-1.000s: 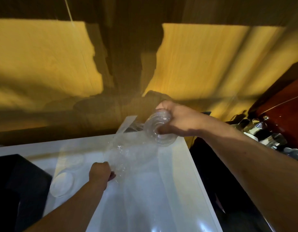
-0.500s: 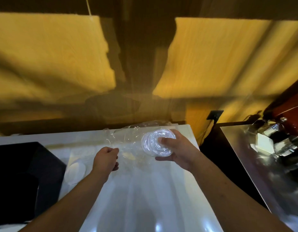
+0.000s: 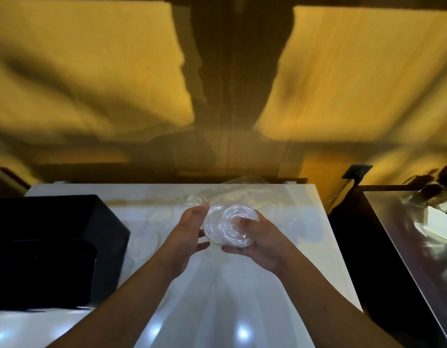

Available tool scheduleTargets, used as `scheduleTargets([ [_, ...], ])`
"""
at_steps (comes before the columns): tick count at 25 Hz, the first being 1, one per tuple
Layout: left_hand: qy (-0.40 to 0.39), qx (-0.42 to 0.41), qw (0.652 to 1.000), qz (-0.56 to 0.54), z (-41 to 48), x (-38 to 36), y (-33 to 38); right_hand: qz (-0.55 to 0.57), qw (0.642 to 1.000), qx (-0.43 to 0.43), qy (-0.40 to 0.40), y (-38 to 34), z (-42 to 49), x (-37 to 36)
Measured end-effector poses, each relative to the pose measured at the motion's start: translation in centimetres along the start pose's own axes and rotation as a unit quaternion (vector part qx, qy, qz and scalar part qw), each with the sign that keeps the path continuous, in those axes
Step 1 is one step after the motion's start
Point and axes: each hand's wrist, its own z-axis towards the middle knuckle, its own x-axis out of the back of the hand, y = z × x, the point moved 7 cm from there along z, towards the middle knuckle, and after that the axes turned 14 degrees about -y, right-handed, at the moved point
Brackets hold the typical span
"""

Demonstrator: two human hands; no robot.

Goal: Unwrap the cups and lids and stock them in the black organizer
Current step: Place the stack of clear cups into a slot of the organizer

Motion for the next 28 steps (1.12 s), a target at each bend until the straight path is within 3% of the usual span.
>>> scheduleTargets([
  [7, -0.063, -0.026, 0.998, -0.005, -2.9, 1.3, 1.5, -0.066, 0.997, -0.007, -0.040, 1.0, 2.1, -6.1],
  [13, -0.137, -0.041, 0.989, -0.019, -3.8, 3.6, 1.5, -0.035, 0.998, 0.002, -0.056, 1.5, 3.3, -9.9],
  [20, -0.123, -0.063, 0.989, -0.059, -4.2, 5.0, 1.7, -0.036, 0.999, -0.001, -0.015, 1.9, 3.4, -10.9],
  [28, -0.140, -0.071, 0.988, 0.016, -5.5, 4.6, 2.7, 0.100, 0.990, -0.012, -0.098, 1.8, 2.8, -9.3],
])
